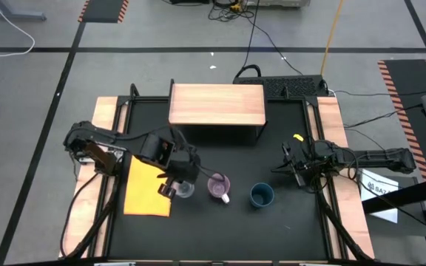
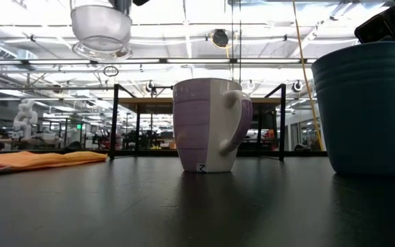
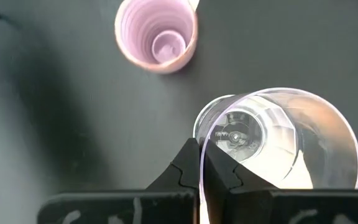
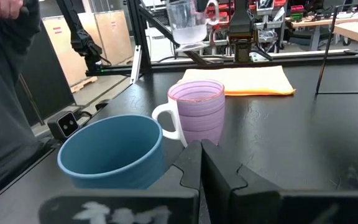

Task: Stack small to large cups/mugs on shelf
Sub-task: Put the transparent mug on the shelf

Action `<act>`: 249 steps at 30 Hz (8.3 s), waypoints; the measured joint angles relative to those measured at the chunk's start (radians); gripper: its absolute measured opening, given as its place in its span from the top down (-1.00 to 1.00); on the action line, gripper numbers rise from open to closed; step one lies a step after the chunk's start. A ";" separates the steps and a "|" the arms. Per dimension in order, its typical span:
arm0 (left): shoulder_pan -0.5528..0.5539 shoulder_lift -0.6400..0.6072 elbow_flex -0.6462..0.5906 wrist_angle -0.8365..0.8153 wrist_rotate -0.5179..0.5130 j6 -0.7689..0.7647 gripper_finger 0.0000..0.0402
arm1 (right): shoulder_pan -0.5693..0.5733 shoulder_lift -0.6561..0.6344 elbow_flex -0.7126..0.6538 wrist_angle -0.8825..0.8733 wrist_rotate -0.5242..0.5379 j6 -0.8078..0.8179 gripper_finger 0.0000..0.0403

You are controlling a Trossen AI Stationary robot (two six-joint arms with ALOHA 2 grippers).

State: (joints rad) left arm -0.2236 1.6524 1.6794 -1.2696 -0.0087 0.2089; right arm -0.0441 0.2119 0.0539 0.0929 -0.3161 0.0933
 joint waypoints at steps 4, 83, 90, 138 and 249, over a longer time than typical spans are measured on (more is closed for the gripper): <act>0.017 0.000 0.000 -0.032 0.008 -0.002 1.00 | 0.000 0.000 0.000 0.000 0.000 0.000 1.00; 0.278 -0.787 -0.365 -0.232 -0.115 -0.377 1.00 | 0.000 0.000 0.000 -0.008 0.000 -0.005 1.00; 0.278 -0.890 -0.516 -0.131 -0.070 -0.397 1.00 | 0.000 0.000 0.000 -0.007 0.000 -0.004 1.00; 0.278 -1.172 -0.841 0.448 0.035 -0.145 1.00 | 0.000 0.000 0.000 -0.007 0.000 0.000 1.00; 0.895 -0.134 0.175 0.155 0.034 0.161 1.00 | 0.000 0.001 0.000 0.007 0.001 -0.030 1.00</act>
State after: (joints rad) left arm 0.6713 1.5185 1.8549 -1.1146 0.0250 0.3694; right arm -0.0441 0.2124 0.0540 0.1001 -0.3154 0.0635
